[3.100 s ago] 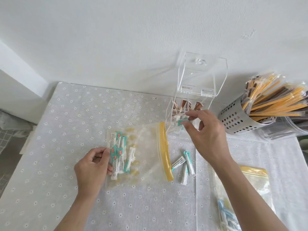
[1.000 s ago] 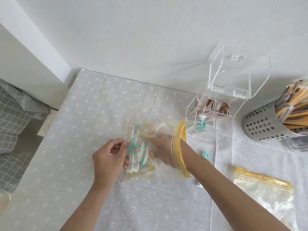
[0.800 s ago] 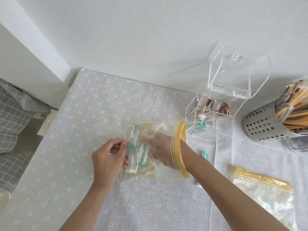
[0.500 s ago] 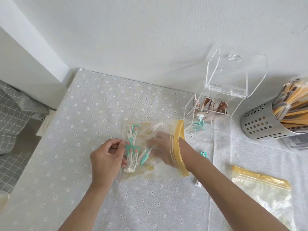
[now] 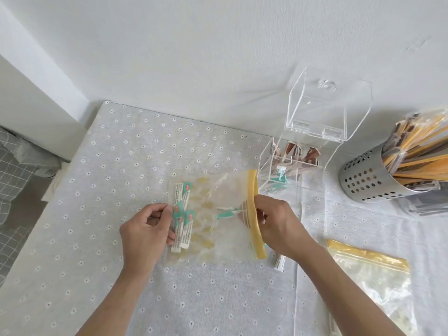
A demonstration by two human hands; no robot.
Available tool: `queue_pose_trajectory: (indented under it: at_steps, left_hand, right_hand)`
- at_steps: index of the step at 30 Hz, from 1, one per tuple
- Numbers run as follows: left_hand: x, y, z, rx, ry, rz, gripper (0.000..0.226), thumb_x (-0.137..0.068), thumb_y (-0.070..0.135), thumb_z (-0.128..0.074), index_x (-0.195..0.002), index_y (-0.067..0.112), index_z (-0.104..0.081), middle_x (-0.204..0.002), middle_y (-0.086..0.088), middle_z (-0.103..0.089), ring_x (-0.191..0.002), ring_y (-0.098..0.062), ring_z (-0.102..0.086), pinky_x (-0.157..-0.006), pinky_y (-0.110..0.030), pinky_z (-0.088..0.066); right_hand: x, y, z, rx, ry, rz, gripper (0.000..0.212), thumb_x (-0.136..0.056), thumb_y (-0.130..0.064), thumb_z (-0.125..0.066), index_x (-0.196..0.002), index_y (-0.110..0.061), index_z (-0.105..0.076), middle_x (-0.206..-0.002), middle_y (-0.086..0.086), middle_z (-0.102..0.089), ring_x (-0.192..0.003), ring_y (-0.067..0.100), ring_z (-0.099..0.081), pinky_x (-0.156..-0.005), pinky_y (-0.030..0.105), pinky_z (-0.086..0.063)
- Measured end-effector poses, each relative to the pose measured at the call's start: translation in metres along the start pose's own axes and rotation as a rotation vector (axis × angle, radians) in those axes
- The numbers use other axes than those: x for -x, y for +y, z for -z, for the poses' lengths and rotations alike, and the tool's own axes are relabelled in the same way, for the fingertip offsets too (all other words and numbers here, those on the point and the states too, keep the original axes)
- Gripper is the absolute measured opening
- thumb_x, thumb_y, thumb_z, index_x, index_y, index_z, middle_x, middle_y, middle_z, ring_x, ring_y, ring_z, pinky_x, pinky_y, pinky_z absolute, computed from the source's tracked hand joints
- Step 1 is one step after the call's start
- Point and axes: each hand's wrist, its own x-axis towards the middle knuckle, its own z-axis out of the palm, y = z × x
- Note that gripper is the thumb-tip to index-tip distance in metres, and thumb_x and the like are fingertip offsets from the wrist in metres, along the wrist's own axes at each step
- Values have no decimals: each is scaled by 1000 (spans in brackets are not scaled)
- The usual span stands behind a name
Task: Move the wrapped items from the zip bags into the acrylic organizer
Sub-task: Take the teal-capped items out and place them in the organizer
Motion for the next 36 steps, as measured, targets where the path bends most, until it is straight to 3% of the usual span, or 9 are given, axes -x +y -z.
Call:
queue_pose_trajectory:
  at_steps: [5, 11, 16, 20, 24, 27, 30, 33, 36]
  left_hand:
    - [2, 3, 0, 4, -4, -2, 9, -97, 10, -79, -92, 18, -81, -60, -5, -73, -46, -25, -70, -44, -38, -62]
    - [2, 3, -1, -2, -2, -9, 8, -97, 8, -78, -96, 15, -81, -62, -6, -73, -45, -22, -69, -43, -32, -61]
    - [2, 2, -2, 10, 1, 1, 7, -97, 8, -78, -95, 15, -81, -61, -7, -73, -45, -23, -68, -43, -30, -61]
    - [1, 1, -2, 2, 7, -4, 7, -97, 9, -78, -95, 15, -81, -62, -7, -73, -46, -23, -69, -44, -28, -60]
    - [1, 1, -2, 8, 1, -1, 7, -97, 8, -78, -96, 14, -81, -62, -8, -74, -46, -25, -69, -43, -31, -61]
    - [1, 2, -1, 5, -4, 0, 7, -97, 9, -78, -95, 15, -81, -62, -7, -73, -46, -26, -69, -43, -32, -61]
    - [1, 2, -1, 12, -5, 4, 6, -97, 9, -78, -95, 14, -81, -62, -7, -74, -45, -25, -69, -43, -30, -60]
    - [1, 2, -1, 20, -7, 6, 4, -97, 8, -78, -97, 12, -81, -61, -6, -73, -44, -22, -68, -42, -29, -60]
    - [1, 2, -1, 9, -11, -4, 4, -97, 8, -78, -98, 11, -81, -60, -5, -73, -44, -22, -68, -42, -29, -60]
  right_hand:
    - [23, -3, 25, -118, 169, -121, 16, -90, -13, -80, -95, -28, -76, -88, -13, -67, -68, 18, -53, -62, 16, -41]
    - [45, -13, 56, -270, 353, -181, 17, -91, -6, -80, -90, -22, -73, -74, -25, -61, -59, 10, -44, -60, 17, -37]
    - [46, -22, 80, -273, 510, -167, 15, -91, -10, -79, -92, -22, -72, -72, -2, -58, -61, 21, -46, -60, 38, -45]
    - [27, -28, 87, -131, 606, -136, 9, -92, -12, -79, -93, -19, -72, -77, -13, -56, -61, 17, -46, -59, 28, -40]
    - [3, -20, 80, -16, 612, -184, 7, -92, -19, -79, -95, -20, -74, -90, -13, -63, -63, 15, -50, -62, 27, -44]
    - [-6, -15, 72, 104, 556, -197, 7, -93, -27, -78, -99, -24, -76, -96, -13, -66, -69, -2, -53, -63, 30, -46]
    - [-6, -16, 70, 153, 533, -167, 13, -93, -28, -78, -106, -26, -77, -101, -14, -67, -70, -12, -51, -63, 22, -41]
    - [1, -16, 71, 115, 548, -145, 19, -93, -23, -79, -111, -23, -77, -100, -12, -66, -67, -5, -51, -65, 15, -38]
    - [13, -20, 70, 76, 583, -117, 16, -93, -20, -79, -109, -22, -77, -98, -10, -67, -58, 13, -46, -60, 21, -40]
